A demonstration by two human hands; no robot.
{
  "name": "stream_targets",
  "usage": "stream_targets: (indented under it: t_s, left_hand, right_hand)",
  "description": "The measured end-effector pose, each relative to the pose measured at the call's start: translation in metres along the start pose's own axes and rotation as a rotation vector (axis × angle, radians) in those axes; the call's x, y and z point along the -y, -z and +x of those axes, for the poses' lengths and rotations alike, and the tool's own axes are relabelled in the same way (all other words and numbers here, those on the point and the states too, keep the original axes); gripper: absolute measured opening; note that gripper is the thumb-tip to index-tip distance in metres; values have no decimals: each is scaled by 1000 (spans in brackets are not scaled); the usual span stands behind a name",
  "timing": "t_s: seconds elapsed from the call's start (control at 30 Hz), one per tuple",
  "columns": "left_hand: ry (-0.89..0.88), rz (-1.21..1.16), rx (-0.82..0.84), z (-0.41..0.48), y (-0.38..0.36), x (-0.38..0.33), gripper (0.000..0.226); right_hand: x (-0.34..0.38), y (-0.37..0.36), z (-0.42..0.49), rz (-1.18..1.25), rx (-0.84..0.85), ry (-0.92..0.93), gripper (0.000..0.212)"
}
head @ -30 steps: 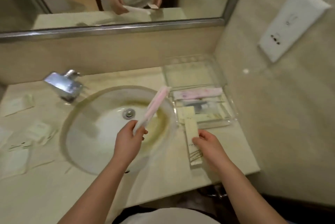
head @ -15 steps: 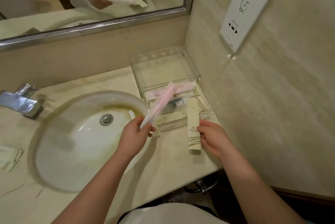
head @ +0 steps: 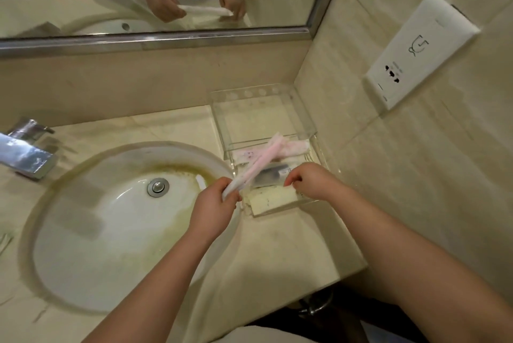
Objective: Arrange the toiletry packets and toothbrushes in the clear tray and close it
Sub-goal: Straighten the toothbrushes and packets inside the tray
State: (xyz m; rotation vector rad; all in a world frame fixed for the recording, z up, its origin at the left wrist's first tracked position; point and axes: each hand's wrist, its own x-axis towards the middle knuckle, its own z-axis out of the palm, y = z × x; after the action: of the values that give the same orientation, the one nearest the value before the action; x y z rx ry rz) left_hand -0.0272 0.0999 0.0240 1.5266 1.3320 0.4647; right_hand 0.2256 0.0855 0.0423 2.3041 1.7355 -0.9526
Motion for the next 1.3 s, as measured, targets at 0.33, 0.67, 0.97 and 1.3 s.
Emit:
stream_targets:
  t_s: [0.33, 0.67, 0.97, 1.3]
  left_hand:
    - [86, -58, 15, 24, -6, -25, 4]
    - [-11, 63, -56, 35, -14, -36, 20]
    - [-460, 123, -404, 32, -20, -33, 64]
    - [301, -1077, -138, 17, -36, -45, 18]
  right_hand:
    - [-3, -18, 18, 15, -130, 18, 25]
    - [2, -16, -4, 1394, -266, -234, 22]
    - [3, -8, -22, 1924, -214, -173, 15]
    - [-3, -34, -31, 1984, -205, -55, 19]
